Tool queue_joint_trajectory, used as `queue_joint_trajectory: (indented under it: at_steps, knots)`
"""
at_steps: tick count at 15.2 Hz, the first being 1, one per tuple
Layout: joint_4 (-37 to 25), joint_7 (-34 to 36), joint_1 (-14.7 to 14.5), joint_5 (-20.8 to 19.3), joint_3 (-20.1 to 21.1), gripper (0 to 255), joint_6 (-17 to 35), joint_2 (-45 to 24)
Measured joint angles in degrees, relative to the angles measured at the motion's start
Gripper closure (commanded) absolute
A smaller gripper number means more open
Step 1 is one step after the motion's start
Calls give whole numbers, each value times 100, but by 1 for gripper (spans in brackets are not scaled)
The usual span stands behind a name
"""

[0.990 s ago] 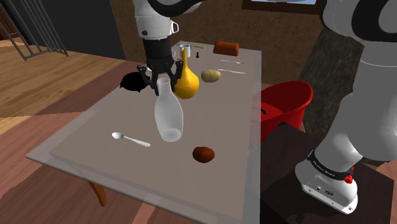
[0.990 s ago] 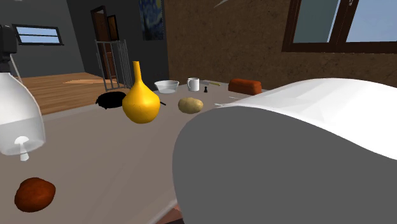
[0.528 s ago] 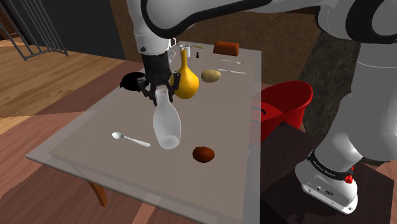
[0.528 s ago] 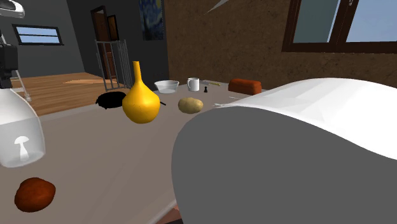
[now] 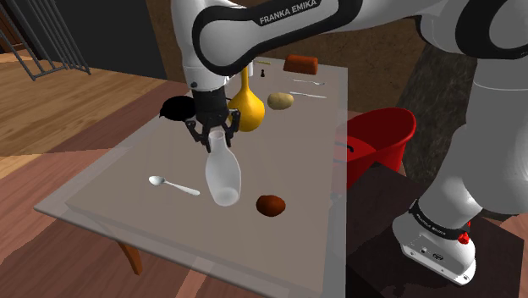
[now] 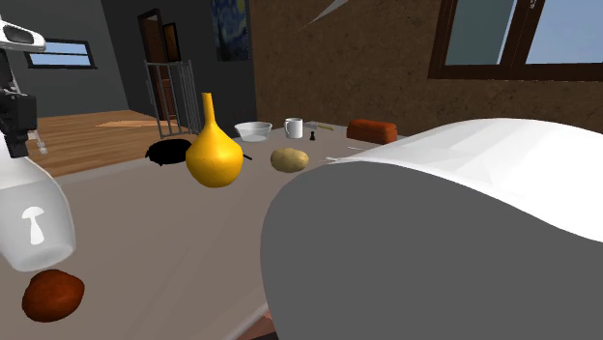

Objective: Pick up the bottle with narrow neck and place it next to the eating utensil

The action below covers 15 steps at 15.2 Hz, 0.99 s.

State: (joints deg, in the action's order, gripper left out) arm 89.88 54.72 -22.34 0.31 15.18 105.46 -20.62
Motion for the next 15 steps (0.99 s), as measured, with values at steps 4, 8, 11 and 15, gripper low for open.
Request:
queue_joint_trajectory:
  at_steps: [4,8,11,15]
  knots:
    - [37,-4,3,1,-1,255,37,3]
    - [38,-5,3,1,-1,0,39,5]
    - [39,-5,4,1,-1,0,40,6]
    - [-329,-30,24,7,-8,0,-344,26]
